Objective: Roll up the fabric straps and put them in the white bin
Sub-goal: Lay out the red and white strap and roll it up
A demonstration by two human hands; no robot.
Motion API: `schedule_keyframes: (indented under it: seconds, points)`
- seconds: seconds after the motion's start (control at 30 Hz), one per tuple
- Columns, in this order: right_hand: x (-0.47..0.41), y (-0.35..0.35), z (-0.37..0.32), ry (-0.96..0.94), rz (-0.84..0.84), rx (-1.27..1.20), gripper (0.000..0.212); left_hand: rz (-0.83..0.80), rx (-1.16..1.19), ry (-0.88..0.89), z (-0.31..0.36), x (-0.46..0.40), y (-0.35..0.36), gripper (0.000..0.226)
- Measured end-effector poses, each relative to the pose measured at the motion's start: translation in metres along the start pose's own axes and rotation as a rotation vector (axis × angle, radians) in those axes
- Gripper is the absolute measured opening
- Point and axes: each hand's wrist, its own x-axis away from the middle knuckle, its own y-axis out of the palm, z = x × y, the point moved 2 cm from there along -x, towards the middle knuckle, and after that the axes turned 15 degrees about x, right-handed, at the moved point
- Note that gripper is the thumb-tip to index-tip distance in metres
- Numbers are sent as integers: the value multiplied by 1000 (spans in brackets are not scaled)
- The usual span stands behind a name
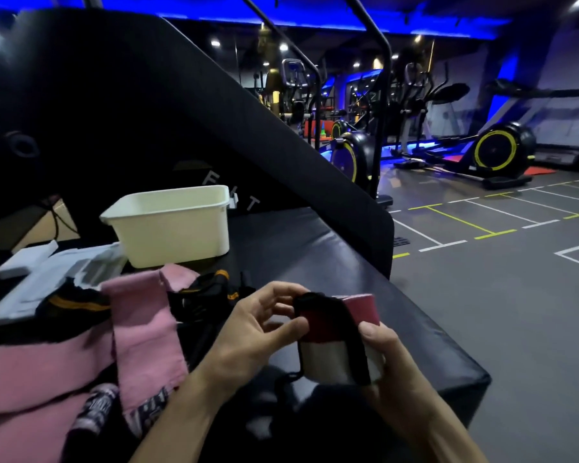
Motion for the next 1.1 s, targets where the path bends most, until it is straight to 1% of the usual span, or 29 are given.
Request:
schedule_keyframes:
  seconds: [0.07, 0.13, 0.2, 0.23, 0.27, 0.3, 0.33, 0.37, 0.4, 0.43, 0.47, 0.53, 0.57, 0.6, 0.63, 0.7, 0.77, 0.87, 0.97, 1.07, 1.1]
  points:
    - [2, 8, 1, 55, -116, -72, 75, 15, -50, 26, 0, 12, -10, 59]
    - [1, 15, 3, 92, -237, -166, 71, 6, -112, 35, 3, 18, -16, 55]
    - [-4, 20, 9, 149, -261, -238, 85, -23, -182, 55, 5, 20, -19, 51]
    - [-7, 23, 8, 146, -299, -284, 91, -35, -203, 71, 8, 19, -18, 50]
    - [-7, 26, 7, 121, -336, -311, 89, -38, -215, 83, 10, 18, -17, 50]
    - [-7, 27, 7, 104, -349, -306, 83, -35, -227, 90, 12, 17, -16, 50]
    - [-7, 25, 7, 93, -334, -280, 78, -26, -248, 95, 12, 16, -16, 50]
    - [-8, 23, 5, 82, -315, -256, 78, -9, -277, 104, 13, 15, -16, 50]
    - [-8, 20, 5, 57, -275, -190, 83, 18, -308, 115, 13, 14, -18, 50]
    - [-10, 14, 8, 44, -207, -104, 89, 54, -335, 125, 13, 14, -20, 49]
    - [-12, 9, 11, 29, -110, -30, 91, 94, -355, 133, 13, 14, -22, 49]
    - [-16, 5, 10, -75, 89, 224, 81, 163, -375, 121, 10, 15, -28, 43]
    - [-18, 5, 8, -157, 163, 369, 73, 175, -368, 99, 7, 16, -30, 35]
    - [-20, 7, 6, -228, 204, 490, 65, 167, -341, 73, 5, 15, -31, 25]
    - [-21, 9, 5, -278, 230, 579, 62, 147, -290, 39, 2, 15, -32, 18]
    - [-22, 10, 6, -318, 228, 662, 67, 129, -125, -35, 1, 14, -33, 20]
    - [-24, 13, 7, -327, 193, 692, 72, 134, 20, -112, 4, 14, -32, 31]
    - [-27, 15, 11, -324, 111, 735, 68, 124, 22, -158, 5, 15, -36, 36]
    - [-26, 16, 10, -310, 44, 744, 66, 104, 33, -192, 4, 17, -40, 26]
    - [-26, 13, 10, -296, 31, 746, 68, 160, 73, -179, 5, 17, -42, 7]
    - [-26, 12, 10, -294, 30, 748, 69, 183, 84, -175, 6, 16, -42, 7]
